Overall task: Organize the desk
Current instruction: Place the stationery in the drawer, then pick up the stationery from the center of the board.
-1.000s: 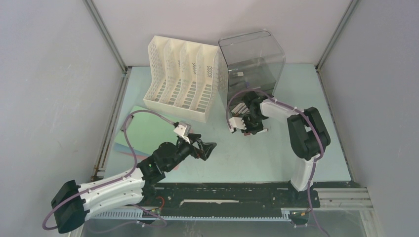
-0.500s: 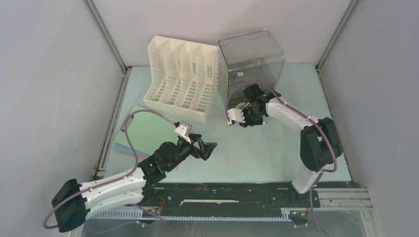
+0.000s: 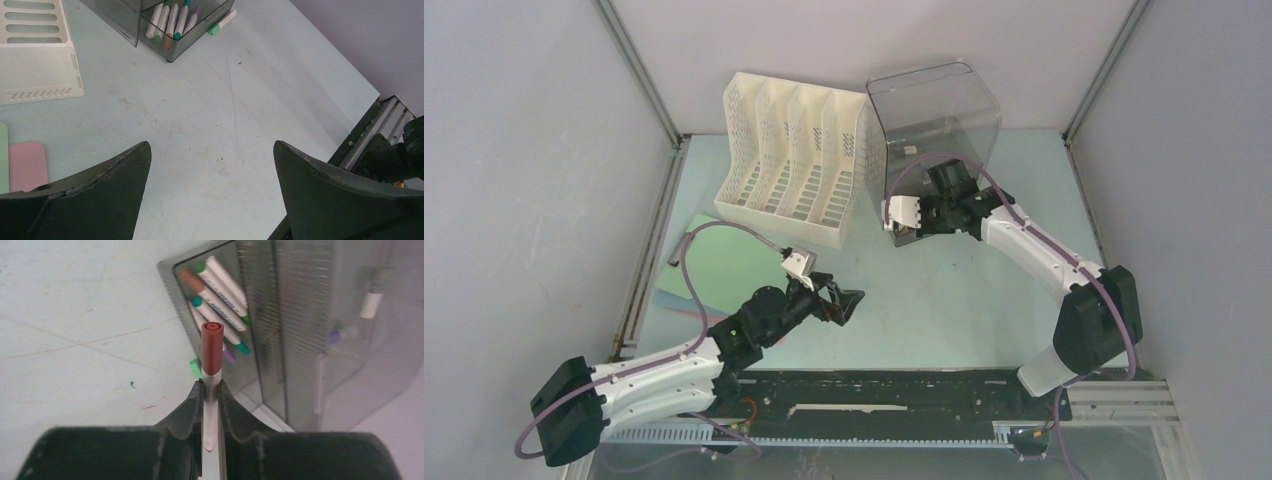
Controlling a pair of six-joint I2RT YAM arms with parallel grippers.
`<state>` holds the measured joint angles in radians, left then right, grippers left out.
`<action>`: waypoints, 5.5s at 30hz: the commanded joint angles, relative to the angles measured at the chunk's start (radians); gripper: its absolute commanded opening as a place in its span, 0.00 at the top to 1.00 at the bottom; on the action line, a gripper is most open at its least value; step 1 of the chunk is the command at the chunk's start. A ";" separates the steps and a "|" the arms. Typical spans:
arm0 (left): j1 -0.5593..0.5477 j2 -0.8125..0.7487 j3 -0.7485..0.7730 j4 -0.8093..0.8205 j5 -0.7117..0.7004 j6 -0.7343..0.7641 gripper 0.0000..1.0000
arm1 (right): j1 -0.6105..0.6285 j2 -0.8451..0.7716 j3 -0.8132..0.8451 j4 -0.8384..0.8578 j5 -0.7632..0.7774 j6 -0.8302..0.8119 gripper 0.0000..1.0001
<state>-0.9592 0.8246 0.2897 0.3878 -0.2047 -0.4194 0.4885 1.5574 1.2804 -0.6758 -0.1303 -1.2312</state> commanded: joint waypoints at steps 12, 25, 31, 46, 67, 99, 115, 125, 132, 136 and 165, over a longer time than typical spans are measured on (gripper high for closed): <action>0.004 0.007 0.004 0.055 0.008 -0.005 0.00 | 0.041 -0.060 -0.210 0.537 0.200 0.045 1.00; 0.005 0.007 0.000 0.057 0.014 -0.008 0.00 | 0.058 0.042 -0.283 0.799 0.309 0.013 1.00; 0.005 0.008 -0.002 0.057 0.015 -0.009 0.00 | 0.060 0.086 -0.283 0.814 0.329 0.006 1.00; 0.005 0.008 -0.006 0.060 0.012 -0.008 0.00 | 0.060 0.083 -0.282 0.810 0.348 0.004 0.74; 0.004 0.019 0.005 0.060 0.013 -0.004 0.00 | 0.059 -0.039 -0.282 0.761 0.258 0.146 0.66; 0.005 0.076 0.016 0.084 0.033 -0.005 0.00 | -0.296 -0.114 -0.125 -0.107 -0.560 -0.224 0.19; 0.005 0.074 -0.014 0.108 0.030 0.005 0.00 | -0.368 0.067 -0.126 -0.063 -0.275 -0.413 0.42; 0.004 0.035 -0.043 0.099 0.006 0.018 0.00 | -0.327 0.150 -0.127 0.088 -0.154 -0.435 0.45; 0.005 0.025 -0.050 0.090 -0.012 0.030 0.00 | -0.299 0.197 -0.125 0.157 -0.101 -0.444 0.44; 0.007 0.028 -0.051 0.090 -0.015 0.033 0.00 | -0.298 0.225 -0.125 0.186 -0.075 -0.433 0.44; 0.007 0.073 -0.022 0.094 -0.006 0.039 0.00 | -0.322 0.386 0.036 -0.025 -0.091 -0.366 0.62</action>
<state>-0.9588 0.8955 0.2413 0.4538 -0.2050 -0.4068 0.1654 1.9282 1.2915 -0.6376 -0.2161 -1.6058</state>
